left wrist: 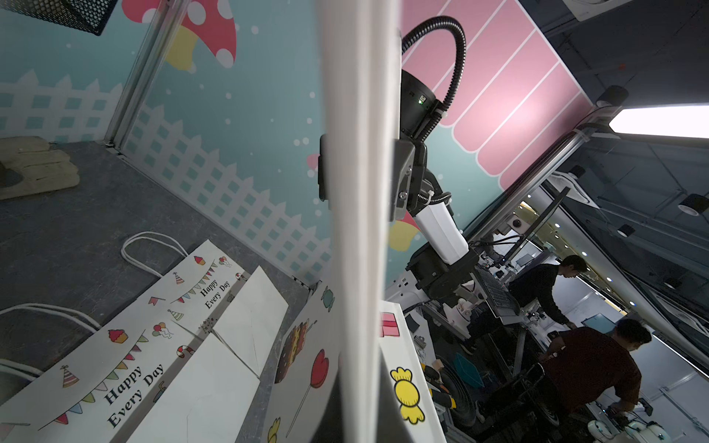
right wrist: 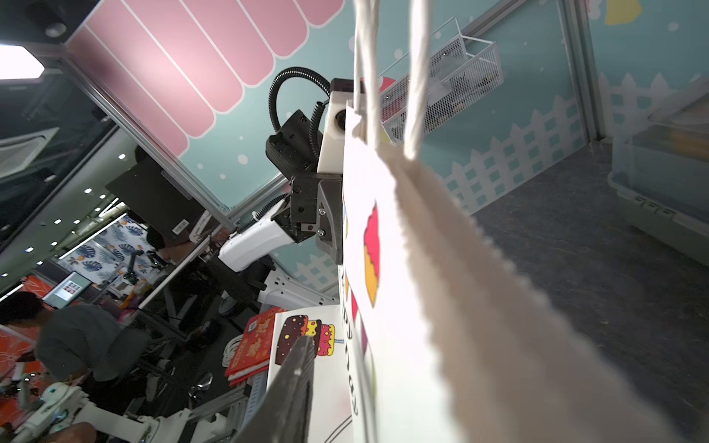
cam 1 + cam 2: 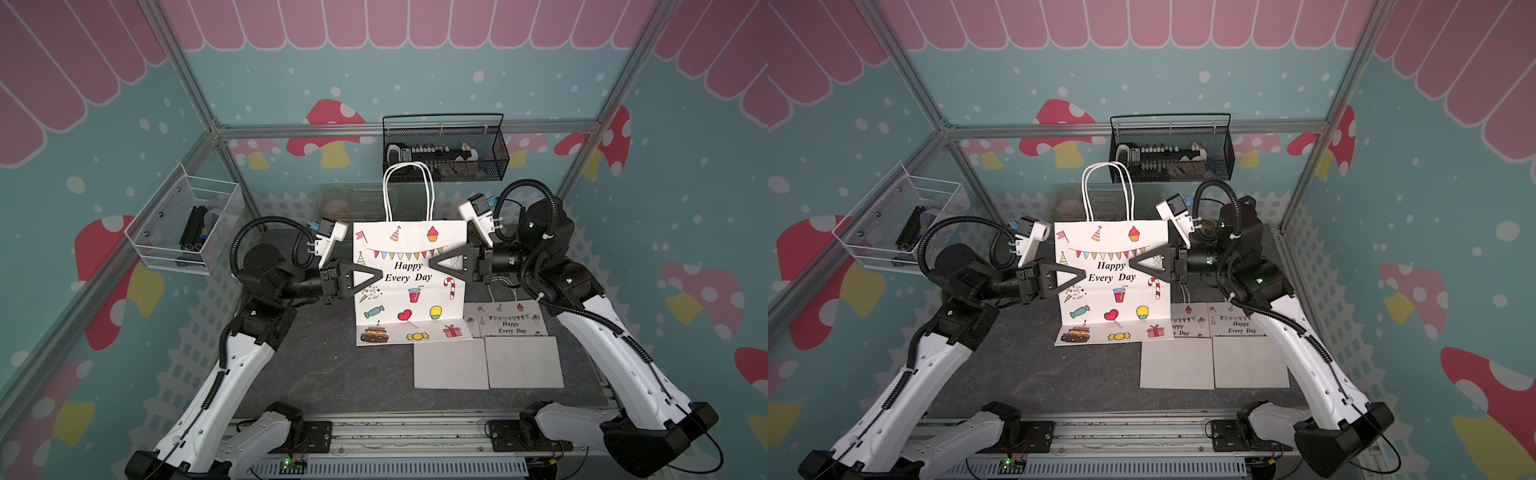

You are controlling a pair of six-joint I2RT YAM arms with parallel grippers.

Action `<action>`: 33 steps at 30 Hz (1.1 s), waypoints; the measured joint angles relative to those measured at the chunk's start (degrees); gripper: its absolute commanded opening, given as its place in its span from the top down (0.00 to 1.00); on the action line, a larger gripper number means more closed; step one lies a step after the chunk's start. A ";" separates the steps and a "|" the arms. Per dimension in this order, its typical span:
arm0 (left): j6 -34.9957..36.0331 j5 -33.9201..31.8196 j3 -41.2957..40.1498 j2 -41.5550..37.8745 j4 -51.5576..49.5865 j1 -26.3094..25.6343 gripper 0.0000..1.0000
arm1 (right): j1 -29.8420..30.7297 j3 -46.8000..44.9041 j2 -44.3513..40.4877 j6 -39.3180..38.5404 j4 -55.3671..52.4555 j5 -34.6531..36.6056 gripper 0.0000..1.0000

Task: Put away the paper bag
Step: Press the paper bag.

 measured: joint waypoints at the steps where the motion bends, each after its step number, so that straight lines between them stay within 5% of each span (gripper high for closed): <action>1: -0.28 -0.26 0.00 0.09 0.26 0.00 1.00 | 0.00 -0.74 -0.70 -0.33 -0.15 0.17 0.62; 11: -5.81 -3.10 0.00 1.11 5.68 1.88 1.00 | -0.02 -7.43 -5.90 -0.74 -0.90 0.31 0.68; 16: -9.20 -3.98 0.00 1.55 9.64 2.47 1.00 | -0.04 -8.46 -6.62 -0.55 -1.31 0.90 0.38; 20: -10.38 -4.07 -0.02 1.95 11.06 2.56 1.00 | -0.15 -8.41 -7.85 -1.33 -1.44 2.32 0.25; 28: -10.88 -5.18 -0.22 1.42 11.76 2.69 1.00 | -2.32 -8.41 -11.26 -2.08 -2.03 7.87 0.15; 33: -11.76 -6.86 -0.22 1.29 12.35 2.69 1.00 | -2.34 -13.64 -14.10 2.05 5.16 10.12 0.17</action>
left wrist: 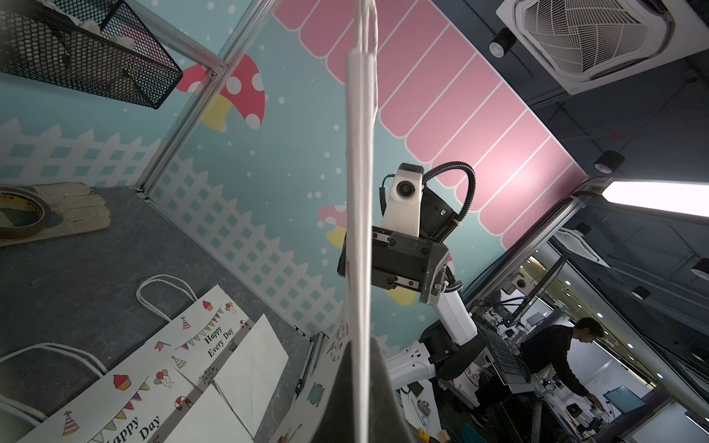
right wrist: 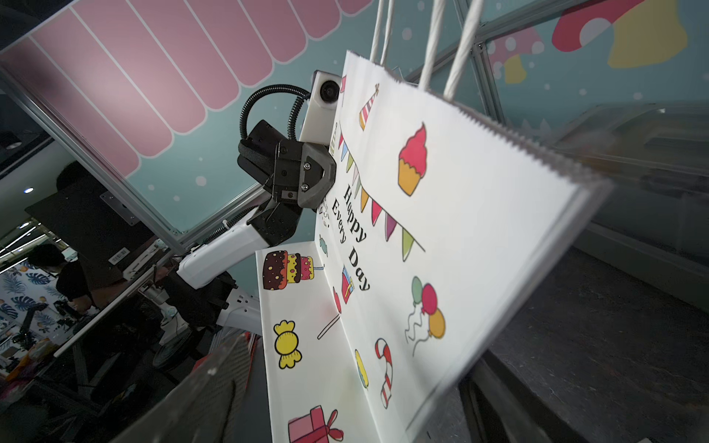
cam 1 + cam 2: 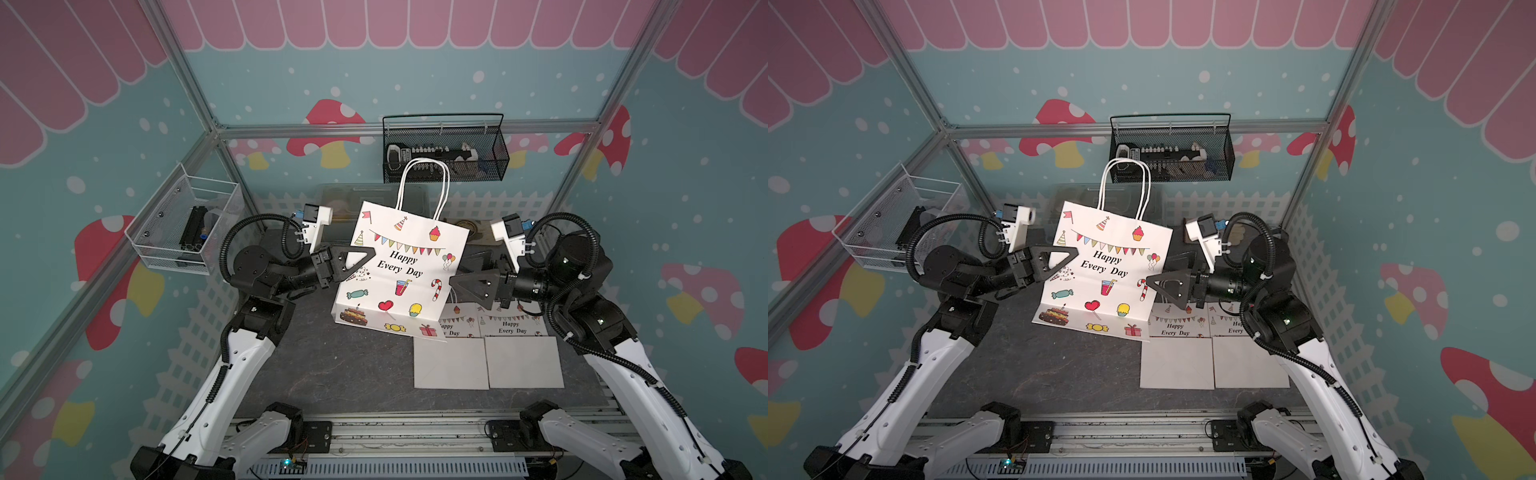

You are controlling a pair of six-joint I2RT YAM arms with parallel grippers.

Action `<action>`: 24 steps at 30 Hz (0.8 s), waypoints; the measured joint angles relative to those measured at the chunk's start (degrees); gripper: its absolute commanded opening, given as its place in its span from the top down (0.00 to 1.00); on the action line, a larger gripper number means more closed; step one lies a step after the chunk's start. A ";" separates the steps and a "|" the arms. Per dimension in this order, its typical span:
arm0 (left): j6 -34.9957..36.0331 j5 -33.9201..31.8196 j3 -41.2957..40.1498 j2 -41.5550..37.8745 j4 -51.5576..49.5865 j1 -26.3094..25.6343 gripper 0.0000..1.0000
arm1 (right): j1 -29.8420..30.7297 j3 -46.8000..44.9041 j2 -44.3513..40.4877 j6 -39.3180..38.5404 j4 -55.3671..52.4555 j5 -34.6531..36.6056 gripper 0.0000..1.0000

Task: Put away the paper bag
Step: Press the paper bag.

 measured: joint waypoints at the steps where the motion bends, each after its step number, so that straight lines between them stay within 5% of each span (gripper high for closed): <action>1: -0.39 -0.50 0.00 0.00 0.28 0.00 1.00 | 0.00 -1.42 -0.09 1.46 2.21 -0.02 0.20; 9: -6.29 -7.41 0.02 0.00 5.70 0.00 1.00 | 0.50 -9.66 4.35 14.62 20.70 -0.72 0.44; 17: -13.55 -12.55 0.00 0.72 10.91 0.00 1.00 | 2.38 -6.38 6.78 16.31 26.75 -3.10 0.76; 24: -11.32 -12.63 0.13 0.11 5.46 0.26 1.00 | 2.40 -3.74 9.03 15.69 26.99 -4.79 0.98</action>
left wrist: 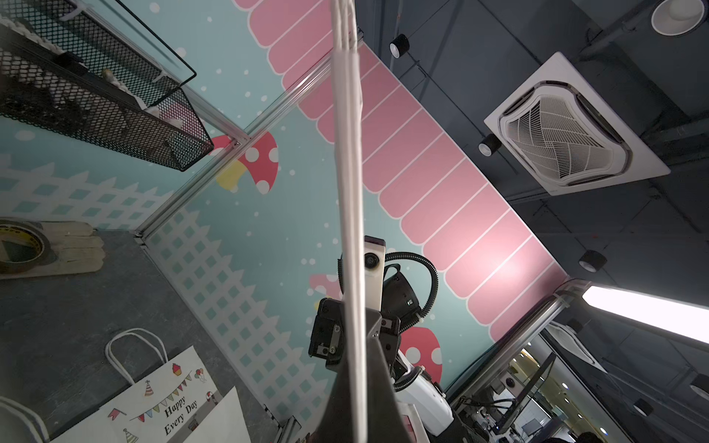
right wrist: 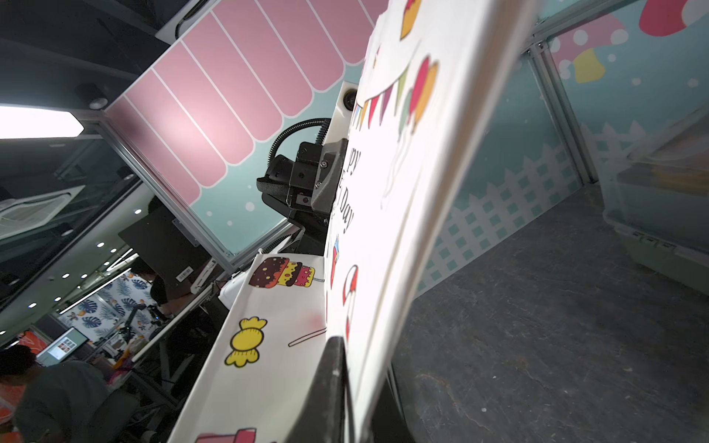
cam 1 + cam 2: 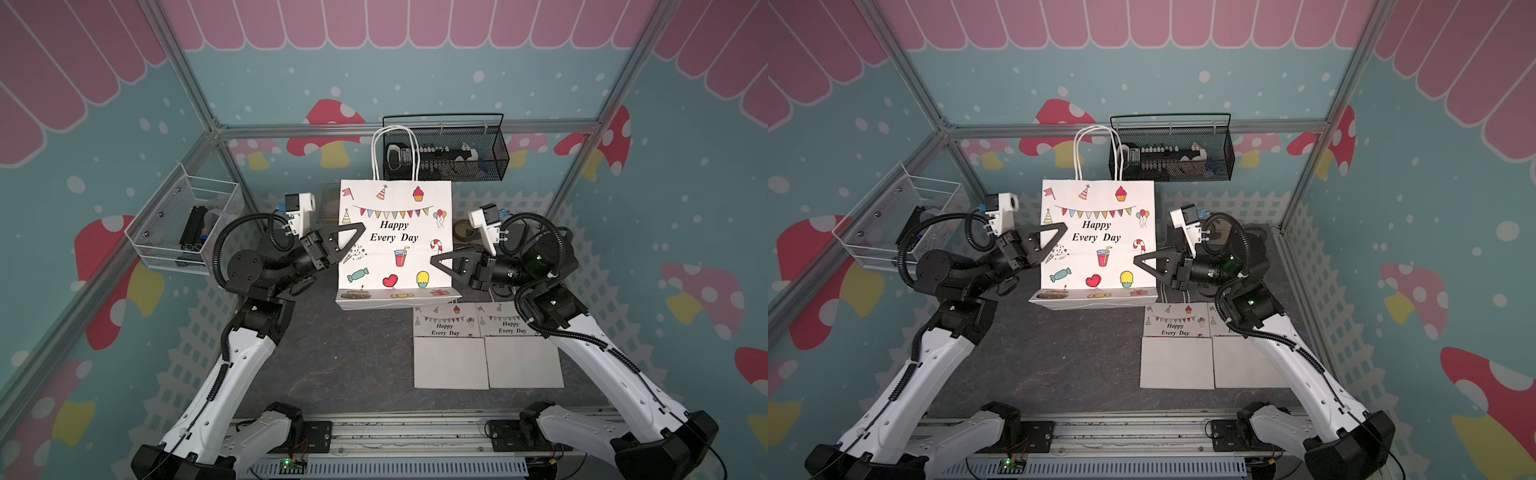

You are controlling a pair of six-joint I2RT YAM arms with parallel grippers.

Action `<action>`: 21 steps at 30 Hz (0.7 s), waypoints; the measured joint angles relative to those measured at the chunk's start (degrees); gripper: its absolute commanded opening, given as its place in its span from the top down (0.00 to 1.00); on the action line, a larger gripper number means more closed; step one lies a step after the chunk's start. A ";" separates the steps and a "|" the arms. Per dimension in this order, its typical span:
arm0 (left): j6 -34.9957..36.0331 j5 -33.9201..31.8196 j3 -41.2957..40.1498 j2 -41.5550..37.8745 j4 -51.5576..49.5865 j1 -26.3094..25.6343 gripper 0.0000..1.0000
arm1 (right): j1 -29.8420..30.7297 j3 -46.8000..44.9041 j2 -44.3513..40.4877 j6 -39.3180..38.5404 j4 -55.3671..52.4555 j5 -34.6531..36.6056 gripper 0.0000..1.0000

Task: Put away the paper bag
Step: Press the paper bag.

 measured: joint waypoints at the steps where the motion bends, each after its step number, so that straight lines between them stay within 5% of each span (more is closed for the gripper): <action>1: 0.37 0.04 0.00 -0.15 -0.76 0.09 1.00 | 0.00 0.26 0.07 -0.09 -0.28 -0.24 1.00; 4: 1.70 0.87 0.00 -0.55 -2.78 0.31 0.90 | 0.00 1.18 0.11 -0.55 -1.75 -1.20 1.00; 9: 4.42 5.55 -0.09 -1.18 -4.94 0.35 0.52 | -0.63 4.57 0.87 -1.25 -5.22 -2.21 1.00; 13: 5.77 9.22 -0.39 -1.66 -5.88 0.35 0.33 | -2.84 6.86 0.85 -1.40 -6.86 -3.19 1.00; 17: 6.12 12.24 -1.44 -2.67 -5.33 0.35 0.34 | -5.07 8.68 0.85 -1.14 -7.80 -4.79 1.00; 21: 6.43 14.69 -2.69 -3.21 -4.55 -0.17 0.55 | -5.68 9.68 1.20 -0.72 -8.68 -7.13 1.00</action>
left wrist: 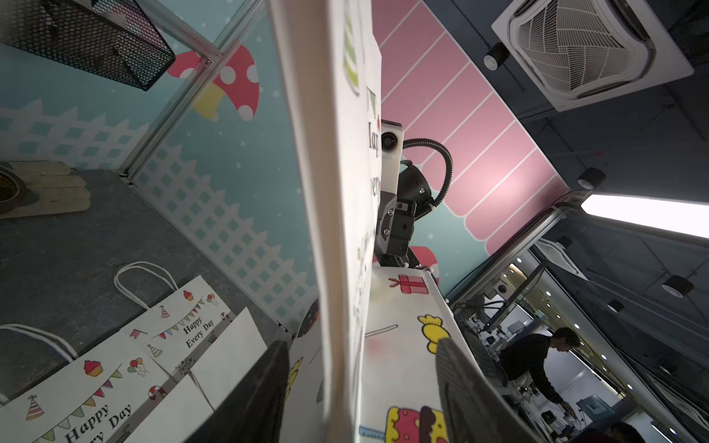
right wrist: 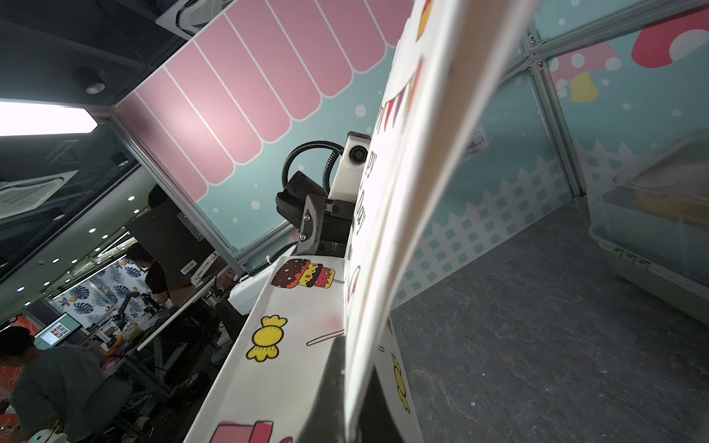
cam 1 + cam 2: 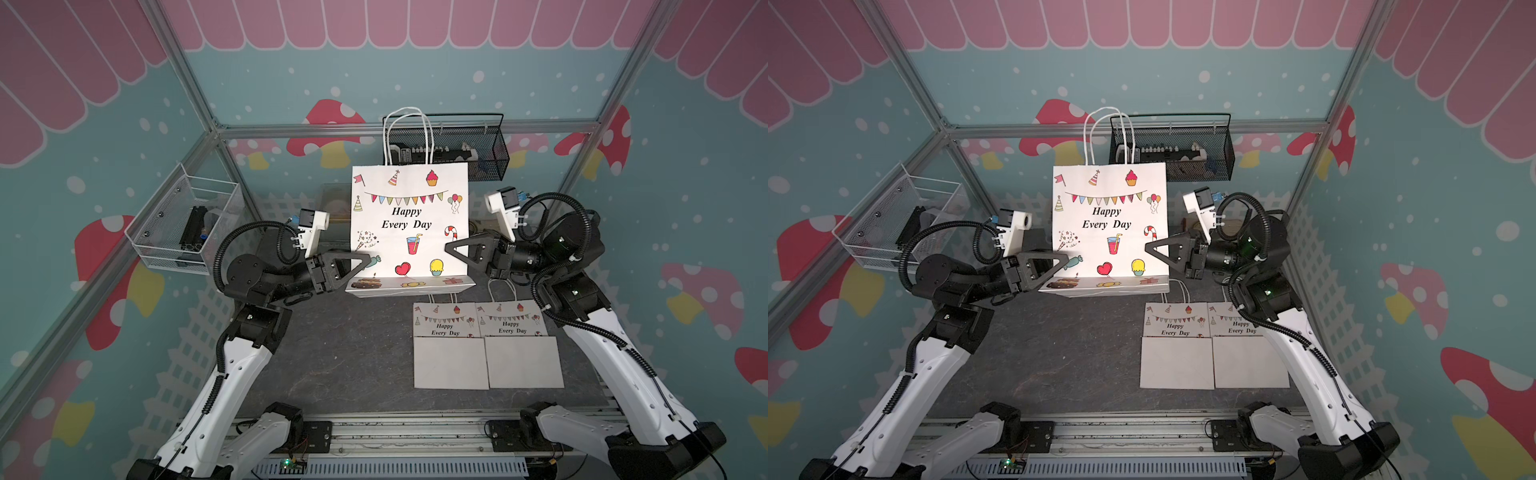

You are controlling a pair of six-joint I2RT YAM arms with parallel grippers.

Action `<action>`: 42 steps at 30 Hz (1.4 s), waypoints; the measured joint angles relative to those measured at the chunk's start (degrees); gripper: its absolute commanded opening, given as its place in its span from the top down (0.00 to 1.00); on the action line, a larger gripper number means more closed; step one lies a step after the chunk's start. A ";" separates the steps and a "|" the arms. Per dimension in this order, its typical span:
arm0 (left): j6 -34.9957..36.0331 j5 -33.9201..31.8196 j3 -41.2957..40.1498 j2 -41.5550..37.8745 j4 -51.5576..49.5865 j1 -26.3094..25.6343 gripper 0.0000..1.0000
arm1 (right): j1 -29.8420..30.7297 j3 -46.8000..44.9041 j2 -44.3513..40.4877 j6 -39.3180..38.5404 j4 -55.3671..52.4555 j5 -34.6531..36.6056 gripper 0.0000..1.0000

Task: Put away the paper bag
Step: Press the paper bag.

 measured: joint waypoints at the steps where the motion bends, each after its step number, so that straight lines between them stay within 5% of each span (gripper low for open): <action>1: 0.28 0.39 -0.13 -0.02 0.07 -0.17 0.60 | 0.00 0.24 0.24 0.09 -0.13 -0.57 1.00; 9: 2.73 2.38 -0.28 -0.07 -1.42 -1.60 0.94 | 0.00 1.51 1.31 -1.01 -4.96 -3.96 0.94; 16: 3.28 1.66 -0.26 0.61 -2.54 -1.70 1.00 | -0.04 2.69 0.37 -3.85 -6.93 -5.55 0.35; 20: 2.05 0.90 -0.26 1.68 -2.14 -1.73 1.00 | -0.04 3.91 -0.92 -5.18 -7.39 -6.88 0.19; 30: -4.57 -0.26 -0.26 4.33 4.22 -1.73 1.00 | -0.07 4.09 -4.59 -11.45 -11.06 -7.67 0.08; 42: -12.13 -1.81 -0.66 6.75 11.72 -1.60 1.00 | -0.04 7.32 -4.17 -22.73 -24.85 -6.01 0.12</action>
